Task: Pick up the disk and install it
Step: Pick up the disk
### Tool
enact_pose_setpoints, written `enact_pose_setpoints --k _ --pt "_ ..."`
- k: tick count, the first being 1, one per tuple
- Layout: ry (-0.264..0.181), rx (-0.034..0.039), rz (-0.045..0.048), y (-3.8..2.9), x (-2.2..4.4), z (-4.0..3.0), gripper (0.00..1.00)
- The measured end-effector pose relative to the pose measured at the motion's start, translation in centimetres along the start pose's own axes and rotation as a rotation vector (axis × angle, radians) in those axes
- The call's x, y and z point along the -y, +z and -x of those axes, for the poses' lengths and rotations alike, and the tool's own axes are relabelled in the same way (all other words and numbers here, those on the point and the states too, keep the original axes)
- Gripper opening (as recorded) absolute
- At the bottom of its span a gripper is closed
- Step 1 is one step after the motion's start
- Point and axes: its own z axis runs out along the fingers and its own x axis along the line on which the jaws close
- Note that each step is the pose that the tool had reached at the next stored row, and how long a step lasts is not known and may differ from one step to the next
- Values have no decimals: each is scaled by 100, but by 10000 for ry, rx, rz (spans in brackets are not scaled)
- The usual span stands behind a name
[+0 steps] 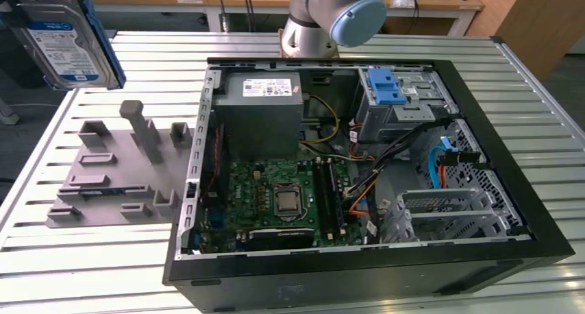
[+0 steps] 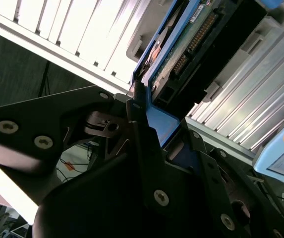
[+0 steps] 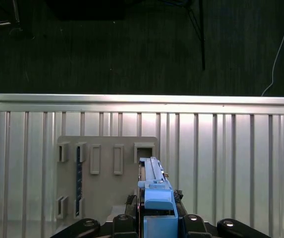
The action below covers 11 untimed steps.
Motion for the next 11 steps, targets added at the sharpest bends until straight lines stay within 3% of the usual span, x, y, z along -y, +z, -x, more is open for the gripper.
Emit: enact_pose_setpoints --k 11 --pt "0 1 -1 -46 -1 0 36"
